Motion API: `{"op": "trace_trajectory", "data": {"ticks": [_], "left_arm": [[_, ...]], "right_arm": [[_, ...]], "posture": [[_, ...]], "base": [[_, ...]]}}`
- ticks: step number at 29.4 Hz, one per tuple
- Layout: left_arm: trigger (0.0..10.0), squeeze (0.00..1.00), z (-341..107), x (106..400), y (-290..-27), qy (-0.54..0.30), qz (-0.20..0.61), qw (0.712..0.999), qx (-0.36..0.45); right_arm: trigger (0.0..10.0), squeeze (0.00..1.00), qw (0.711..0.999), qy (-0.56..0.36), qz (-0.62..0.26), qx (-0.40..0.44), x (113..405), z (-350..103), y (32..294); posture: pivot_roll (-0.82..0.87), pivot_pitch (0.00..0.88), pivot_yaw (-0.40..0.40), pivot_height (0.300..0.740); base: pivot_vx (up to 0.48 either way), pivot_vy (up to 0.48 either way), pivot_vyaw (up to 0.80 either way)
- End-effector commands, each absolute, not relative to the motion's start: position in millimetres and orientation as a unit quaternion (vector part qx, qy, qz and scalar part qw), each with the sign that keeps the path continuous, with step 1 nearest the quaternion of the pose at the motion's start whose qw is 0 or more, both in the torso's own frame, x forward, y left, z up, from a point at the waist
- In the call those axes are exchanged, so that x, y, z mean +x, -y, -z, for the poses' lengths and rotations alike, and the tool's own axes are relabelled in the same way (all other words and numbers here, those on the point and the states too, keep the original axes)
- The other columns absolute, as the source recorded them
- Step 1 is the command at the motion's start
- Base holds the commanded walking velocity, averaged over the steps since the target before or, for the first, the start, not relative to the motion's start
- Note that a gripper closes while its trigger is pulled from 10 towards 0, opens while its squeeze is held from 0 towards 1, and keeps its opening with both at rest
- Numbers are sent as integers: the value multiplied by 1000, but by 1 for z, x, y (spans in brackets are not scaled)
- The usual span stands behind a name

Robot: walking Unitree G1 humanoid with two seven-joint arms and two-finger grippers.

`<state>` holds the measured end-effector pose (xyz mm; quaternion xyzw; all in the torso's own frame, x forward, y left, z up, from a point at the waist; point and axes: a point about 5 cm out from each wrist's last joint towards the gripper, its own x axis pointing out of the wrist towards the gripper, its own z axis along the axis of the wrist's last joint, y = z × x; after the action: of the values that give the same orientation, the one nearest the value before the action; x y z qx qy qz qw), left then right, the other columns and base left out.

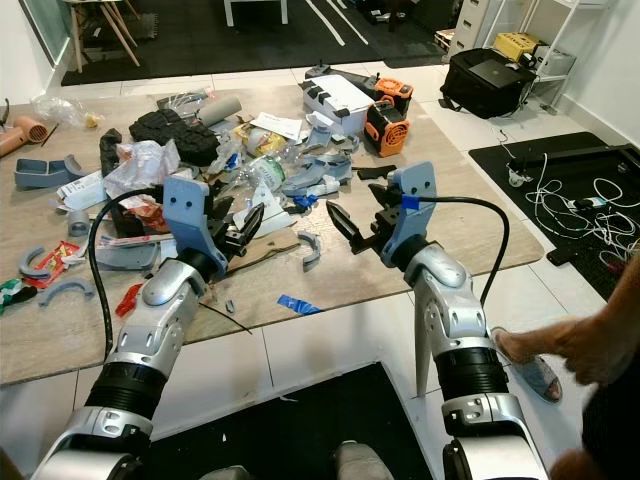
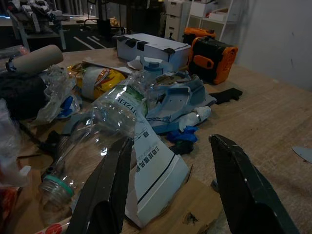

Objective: Picking trash to rubbish bin

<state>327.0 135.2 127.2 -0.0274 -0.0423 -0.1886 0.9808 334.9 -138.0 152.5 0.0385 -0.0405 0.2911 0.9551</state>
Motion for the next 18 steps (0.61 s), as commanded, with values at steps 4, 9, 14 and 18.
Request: {"op": "trace_trajectory", "data": {"ticks": [4,9,14,18], "left_arm": [[10000,0,-129,326,-137,43,191,980,-21],[10000,0,-129,326,-137,44,191,980,-22],[10000,0,-129,326,-137,44,191,980,-23],[10000,0,-129,326,-137,44,191,980,-23]], "right_arm": [[10000,0,957,40,-284,45,334,-153,142],[10000,0,957,41,-284,45,334,-153,142],[10000,0,957,40,-284,45,334,-154,142],[10000,0,957,40,-284,45,334,-154,143]], "posture": [[-60,0,-42,740],[-59,0,-43,740],[-57,0,-42,740],[-57,0,-43,740]], "base": [[0,0,0],[0,0,0],[0,0,0],[0,0,0]]}}
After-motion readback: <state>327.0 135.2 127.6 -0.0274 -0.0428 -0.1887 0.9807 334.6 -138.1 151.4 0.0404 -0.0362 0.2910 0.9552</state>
